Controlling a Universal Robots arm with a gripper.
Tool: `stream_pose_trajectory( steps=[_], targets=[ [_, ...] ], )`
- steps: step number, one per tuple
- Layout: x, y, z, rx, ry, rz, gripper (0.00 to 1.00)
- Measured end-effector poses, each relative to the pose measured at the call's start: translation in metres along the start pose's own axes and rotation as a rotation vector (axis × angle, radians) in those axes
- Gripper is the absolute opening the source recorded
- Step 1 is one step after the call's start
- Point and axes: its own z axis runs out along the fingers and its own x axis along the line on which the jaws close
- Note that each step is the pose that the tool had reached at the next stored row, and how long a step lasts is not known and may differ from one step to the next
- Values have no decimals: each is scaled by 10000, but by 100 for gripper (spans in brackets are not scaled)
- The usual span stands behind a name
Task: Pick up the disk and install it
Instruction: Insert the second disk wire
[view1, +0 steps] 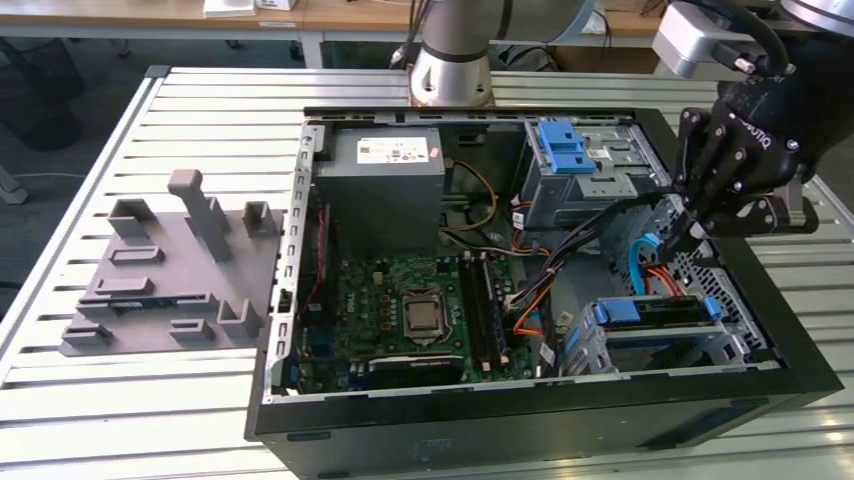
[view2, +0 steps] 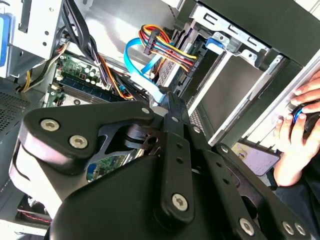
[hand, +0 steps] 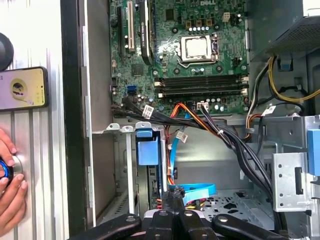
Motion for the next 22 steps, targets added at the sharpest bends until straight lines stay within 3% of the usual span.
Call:
stream_pose_trajectory(
  steps=[5, 6, 9, 10, 18, 22],
  targets=[
    [-7, -1, 23, -21, -4, -27, 11],
    [-11, -1, 33, -20, -5, -38, 18],
    [-23, 0, 45, -19, -23, -63, 18],
    [-25, 5, 45, -18, -23, -64, 25],
    [-90, 15, 50, -18, -26, -66, 25],
    [-99, 17, 108, -18, -24, -66, 25]
  ],
)
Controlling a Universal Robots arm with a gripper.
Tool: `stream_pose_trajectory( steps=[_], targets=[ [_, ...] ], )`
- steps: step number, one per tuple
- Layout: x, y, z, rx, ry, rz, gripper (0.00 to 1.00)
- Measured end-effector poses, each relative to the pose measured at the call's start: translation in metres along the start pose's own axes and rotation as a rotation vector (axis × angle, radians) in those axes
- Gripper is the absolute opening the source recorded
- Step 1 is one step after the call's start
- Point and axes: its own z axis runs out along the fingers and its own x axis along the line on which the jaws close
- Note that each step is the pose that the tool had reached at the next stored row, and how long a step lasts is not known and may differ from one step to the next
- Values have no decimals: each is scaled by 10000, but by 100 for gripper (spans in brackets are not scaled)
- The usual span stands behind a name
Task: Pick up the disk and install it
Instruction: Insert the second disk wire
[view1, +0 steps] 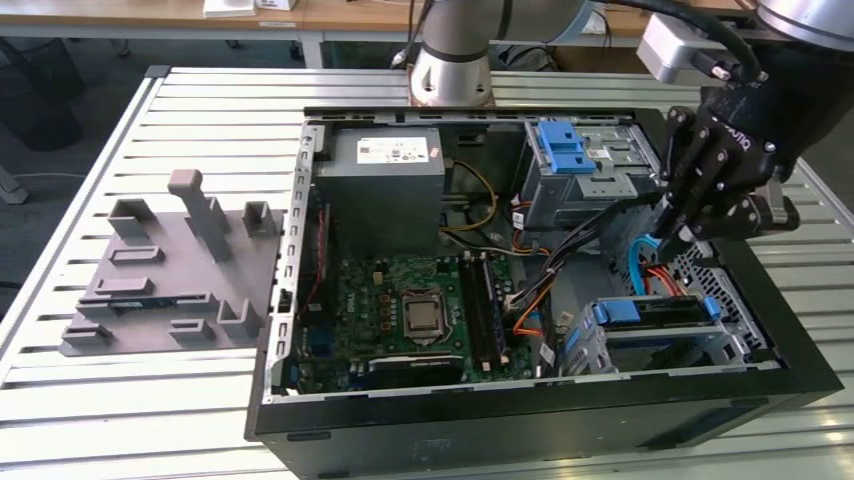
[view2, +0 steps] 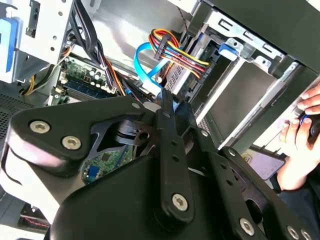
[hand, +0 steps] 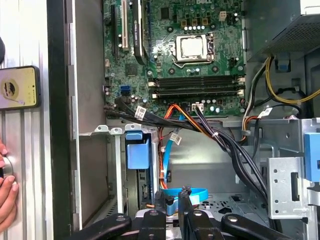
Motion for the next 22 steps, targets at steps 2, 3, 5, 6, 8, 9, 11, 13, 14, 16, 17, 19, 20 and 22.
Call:
stream_pose_trajectory(
  steps=[2, 3, 5, 6, 8, 9, 11, 13, 14, 16, 17, 19, 20, 22],
  targets=[
    [-3, -1, 38, 1, 9, 1, 25],
    [-4, -1, 56, 1, 24, 1, 25],
    [-6, -2, 89, 3, 60, 2, 25],
    [-7, -2, 105, 4, 81, 2, 25],
    [-7, -2, 115, 4, 93, 2, 25],
    [-7, -2, 115, 4, 94, 2, 23],
    [-8, -2, 116, 4, 93, 2, 17],
    [-8, -2, 117, 5, 93, 2, 16],
    [-8, -2, 117, 4, 92, 2, 16],
    [-8, -2, 118, 4, 92, 2, 16],
    [-8, -2, 118, 5, 91, 2, 16],
    [-7, -2, 120, 6, 91, 2, 16],
    [-5, -3, 124, 9, 89, 2, 16],
    [11, -3, 133, 31, 44, -2, 16]
  ],
)
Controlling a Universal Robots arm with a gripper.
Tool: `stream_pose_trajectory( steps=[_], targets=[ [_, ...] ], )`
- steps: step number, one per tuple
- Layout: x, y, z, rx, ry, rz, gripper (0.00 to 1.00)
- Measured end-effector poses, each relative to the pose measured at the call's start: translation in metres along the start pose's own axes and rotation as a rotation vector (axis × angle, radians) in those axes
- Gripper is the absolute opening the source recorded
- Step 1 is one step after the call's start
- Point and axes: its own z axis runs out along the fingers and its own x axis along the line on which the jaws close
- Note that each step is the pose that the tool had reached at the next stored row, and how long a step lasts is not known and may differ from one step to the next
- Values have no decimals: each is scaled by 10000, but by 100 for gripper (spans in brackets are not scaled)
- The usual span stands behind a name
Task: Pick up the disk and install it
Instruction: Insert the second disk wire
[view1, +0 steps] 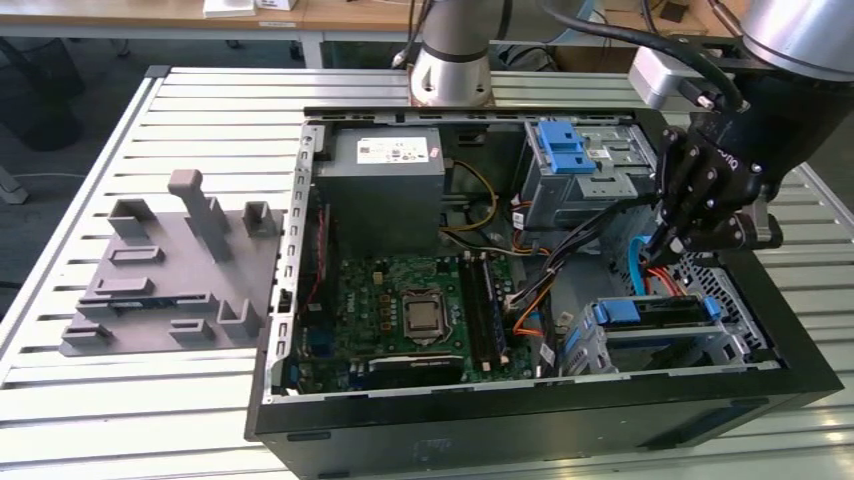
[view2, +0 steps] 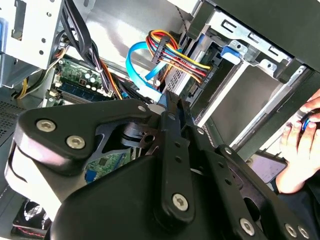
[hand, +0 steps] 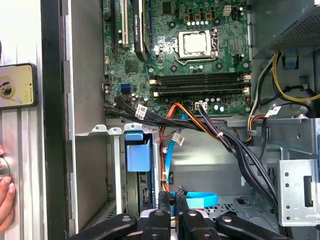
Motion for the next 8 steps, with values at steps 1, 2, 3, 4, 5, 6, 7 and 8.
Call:
stream_pose_trajectory(
  steps=[1, 2, 3, 4, 5, 6, 7, 8],
  targets=[
    [8, 0, 4, 22, -40, -6, 16],
    [18, 0, 8, 54, -66, -13, 16],
    [28, -1, 13, 98, -85, -21, 16],
    [36, -1, 16, 155, -95, -27, 16],
    [42, 2, 20, 221, -102, -29, 16],
    [47, 9, 26, 272, -110, -31, 16],
    [54, 17, 33, 310, -115, -34, 16],
    [63, 27, 43, 333, -117, -39, 16]
  ],
)
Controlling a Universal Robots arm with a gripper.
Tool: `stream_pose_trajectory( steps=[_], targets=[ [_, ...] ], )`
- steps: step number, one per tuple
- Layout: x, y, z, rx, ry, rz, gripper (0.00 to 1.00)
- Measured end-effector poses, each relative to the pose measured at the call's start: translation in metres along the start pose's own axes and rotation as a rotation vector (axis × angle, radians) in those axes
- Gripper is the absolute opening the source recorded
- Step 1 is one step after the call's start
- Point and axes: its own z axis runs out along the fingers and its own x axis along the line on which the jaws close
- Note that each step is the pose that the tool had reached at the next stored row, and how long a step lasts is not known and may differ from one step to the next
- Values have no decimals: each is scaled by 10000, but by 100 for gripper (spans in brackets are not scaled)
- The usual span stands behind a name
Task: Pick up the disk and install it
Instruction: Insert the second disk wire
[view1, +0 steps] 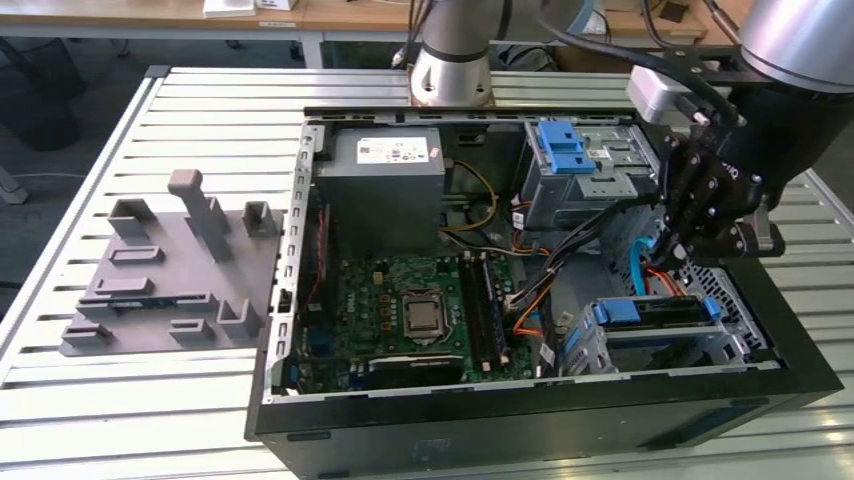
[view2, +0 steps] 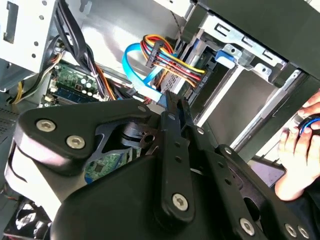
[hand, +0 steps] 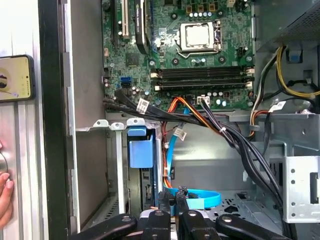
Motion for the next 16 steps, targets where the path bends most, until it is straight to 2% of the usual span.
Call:
stream_pose_trajectory(
  steps=[3, 6, 16],
  targets=[
    [45, 21, 45, 11, 0, -24, 16],
    [61, 21, 98, 15, -5, -31, 16],
    [61, 22, 103, 24, -6, -30, 16]
  ],
)
